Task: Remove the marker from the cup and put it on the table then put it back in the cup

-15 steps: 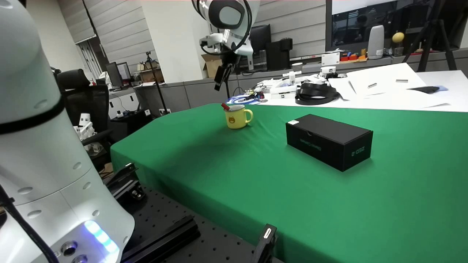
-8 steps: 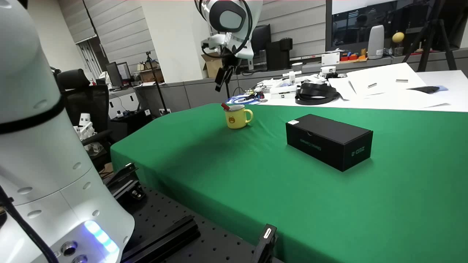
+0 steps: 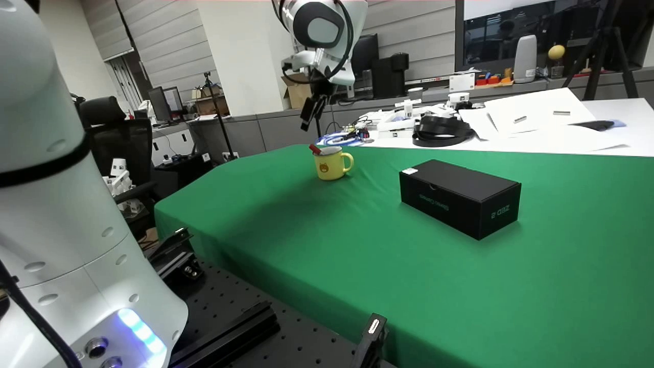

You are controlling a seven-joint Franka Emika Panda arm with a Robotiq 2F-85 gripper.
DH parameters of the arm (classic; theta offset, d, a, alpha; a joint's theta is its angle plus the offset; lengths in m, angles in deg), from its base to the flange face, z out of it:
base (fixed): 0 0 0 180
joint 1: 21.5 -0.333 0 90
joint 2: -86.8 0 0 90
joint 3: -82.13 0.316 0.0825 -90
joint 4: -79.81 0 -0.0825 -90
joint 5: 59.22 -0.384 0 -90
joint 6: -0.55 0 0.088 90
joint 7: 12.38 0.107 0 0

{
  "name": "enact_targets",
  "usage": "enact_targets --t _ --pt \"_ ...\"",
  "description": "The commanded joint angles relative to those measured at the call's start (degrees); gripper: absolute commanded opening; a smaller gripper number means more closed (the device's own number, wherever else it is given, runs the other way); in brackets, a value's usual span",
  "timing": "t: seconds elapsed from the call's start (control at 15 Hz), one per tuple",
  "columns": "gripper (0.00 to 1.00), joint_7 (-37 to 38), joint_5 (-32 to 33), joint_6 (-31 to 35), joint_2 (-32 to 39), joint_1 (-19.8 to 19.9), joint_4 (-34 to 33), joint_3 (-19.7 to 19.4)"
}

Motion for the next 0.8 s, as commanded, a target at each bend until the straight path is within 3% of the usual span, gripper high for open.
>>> enact_targets --t 0.0,0.73 --pt "1.00 0.94 -0.68 -0.40 1.38 0.14 -0.14 -0.73" --pt "1.00 0.50 -1.53 -0.60 5.98 0.55 -0.64 -0.91"
